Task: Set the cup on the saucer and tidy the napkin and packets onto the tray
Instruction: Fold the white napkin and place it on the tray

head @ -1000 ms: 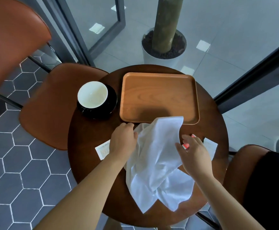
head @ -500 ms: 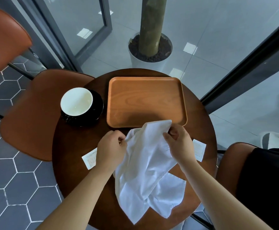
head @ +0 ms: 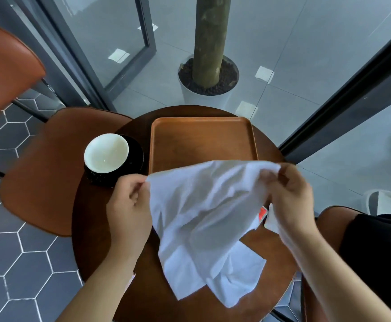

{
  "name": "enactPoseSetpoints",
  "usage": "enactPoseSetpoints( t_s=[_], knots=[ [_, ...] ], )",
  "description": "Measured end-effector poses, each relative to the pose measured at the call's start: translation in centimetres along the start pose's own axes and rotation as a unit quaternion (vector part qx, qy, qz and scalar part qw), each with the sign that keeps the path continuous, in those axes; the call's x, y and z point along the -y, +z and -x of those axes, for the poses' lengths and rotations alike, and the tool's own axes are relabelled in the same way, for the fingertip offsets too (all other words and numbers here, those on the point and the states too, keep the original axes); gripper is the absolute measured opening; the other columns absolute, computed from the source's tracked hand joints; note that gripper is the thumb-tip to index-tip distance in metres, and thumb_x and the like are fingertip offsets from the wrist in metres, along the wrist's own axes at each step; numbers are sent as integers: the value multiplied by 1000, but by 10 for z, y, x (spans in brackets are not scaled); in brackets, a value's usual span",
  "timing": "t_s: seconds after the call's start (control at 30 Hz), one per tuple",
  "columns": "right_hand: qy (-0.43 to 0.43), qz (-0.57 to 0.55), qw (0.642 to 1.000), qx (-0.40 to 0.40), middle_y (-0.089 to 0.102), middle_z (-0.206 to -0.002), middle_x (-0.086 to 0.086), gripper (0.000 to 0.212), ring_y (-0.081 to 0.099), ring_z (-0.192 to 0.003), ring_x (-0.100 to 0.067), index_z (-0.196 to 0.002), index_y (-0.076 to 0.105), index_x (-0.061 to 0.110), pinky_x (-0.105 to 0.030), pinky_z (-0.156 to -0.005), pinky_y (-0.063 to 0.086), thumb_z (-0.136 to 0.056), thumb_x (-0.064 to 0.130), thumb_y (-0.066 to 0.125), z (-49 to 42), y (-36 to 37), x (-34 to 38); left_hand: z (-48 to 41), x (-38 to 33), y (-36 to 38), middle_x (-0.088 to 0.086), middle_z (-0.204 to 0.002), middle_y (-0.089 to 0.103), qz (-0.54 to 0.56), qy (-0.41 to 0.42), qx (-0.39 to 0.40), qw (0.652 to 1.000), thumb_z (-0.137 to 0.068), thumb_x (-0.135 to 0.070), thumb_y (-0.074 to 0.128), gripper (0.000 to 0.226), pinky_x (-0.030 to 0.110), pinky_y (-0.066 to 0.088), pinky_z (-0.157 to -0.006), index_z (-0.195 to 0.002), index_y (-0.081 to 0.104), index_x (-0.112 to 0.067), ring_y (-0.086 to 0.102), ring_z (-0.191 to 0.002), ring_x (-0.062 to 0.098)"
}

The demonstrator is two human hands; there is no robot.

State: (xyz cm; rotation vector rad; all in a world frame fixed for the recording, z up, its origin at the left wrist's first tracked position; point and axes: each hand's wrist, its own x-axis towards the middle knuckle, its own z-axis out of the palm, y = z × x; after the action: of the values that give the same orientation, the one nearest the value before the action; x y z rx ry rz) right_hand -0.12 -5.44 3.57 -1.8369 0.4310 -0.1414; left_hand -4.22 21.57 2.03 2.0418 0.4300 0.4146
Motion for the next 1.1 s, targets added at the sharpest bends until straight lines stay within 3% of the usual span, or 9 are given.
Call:
enactPoseSetpoints(
  t_s=[0.13,0.2,0.3,0.4,0.53,0.67,0.83,1.0,1.1],
  knots=[
    [-99,79,990,-57,64,-71,18,8,55,-65,-1,-88,66,30,-14,-57,42,-80,30,63,-45,-6,31,-30,-14,12,-20,-89,65,24,16,-73,997,-92,-9,64,14,4,43,-74,-97,65,-21,62,-82,-5],
    [-118,154,980,-42,65,-79,17,15,61,-78,-11,-98,68,29,-23,-64,45,-84,28,63,-73,3,31,-44,-17,23,-16,-90,65,10,10,-74,997,-92,-10,63,13,6,44,-77,-102,66,-18,62,-83,-2],
    [-59,243,967,40,71,-103,0,30,66,-97,-25,-120,63,21,-38,-80,53,-92,31,64,-97,17,15,-55,-13,38,-4,-111,66,-24,-47,-23,998,-93,-9,61,26,23,50,-84,-118,63,-15,62,-96,9],
    [-51,269,961,44,71,-108,-9,25,67,-97,-30,-111,64,11,-41,-81,55,-93,28,61,-92,10,-8,-42,-2,40,-1,-118,63,-81,-62,42,994,-92,-8,60,31,24,48,-80,-121,62,-17,62,-100,13],
    [-23,321,947,15,66,-104,-10,23,62,-91,-30,-107,65,12,-40,-73,51,-92,29,62,-56,-21,-45,-7,16,37,5,-117,64,-148,-133,141,970,-91,-20,63,35,41,50,-89,-126,59,-13,61,-106,23],
    [64,381,920,68,63,-94,-7,35,60,-90,-28,-98,64,16,-41,-74,51,-92,49,55,-26,-34,-71,15,20,42,6,-113,67,-174,-200,177,948,-94,-30,61,44,32,42,-80,-132,54,-10,60,-108,26],
    [18,472,878,84,67,-102,-5,35,58,-97,-27,-109,67,18,-37,-79,52,-89,47,64,-27,-20,-83,0,15,51,5,-104,71,-210,-200,162,943,-92,-30,63,35,35,44,-79,-122,62,-11,62,-105,29],
    [-28,503,862,59,69,-98,-4,11,58,-91,-25,-95,73,21,-38,-75,55,-91,29,67,-39,-15,-89,-2,14,43,-2,-92,72,-95,-250,112,957,-86,-16,65,23,43,55,-82,-108,71,-16,67,-93,23],
    [-60,463,883,46,70,-88,-7,7,59,-80,-26,-87,72,16,-39,-67,56,-92,18,67,-43,-14,-87,5,15,30,-7,-80,73,25,-267,64,961,-89,-13,65,21,31,54,-71,-107,69,-22,70,-80,7]
  ],
)
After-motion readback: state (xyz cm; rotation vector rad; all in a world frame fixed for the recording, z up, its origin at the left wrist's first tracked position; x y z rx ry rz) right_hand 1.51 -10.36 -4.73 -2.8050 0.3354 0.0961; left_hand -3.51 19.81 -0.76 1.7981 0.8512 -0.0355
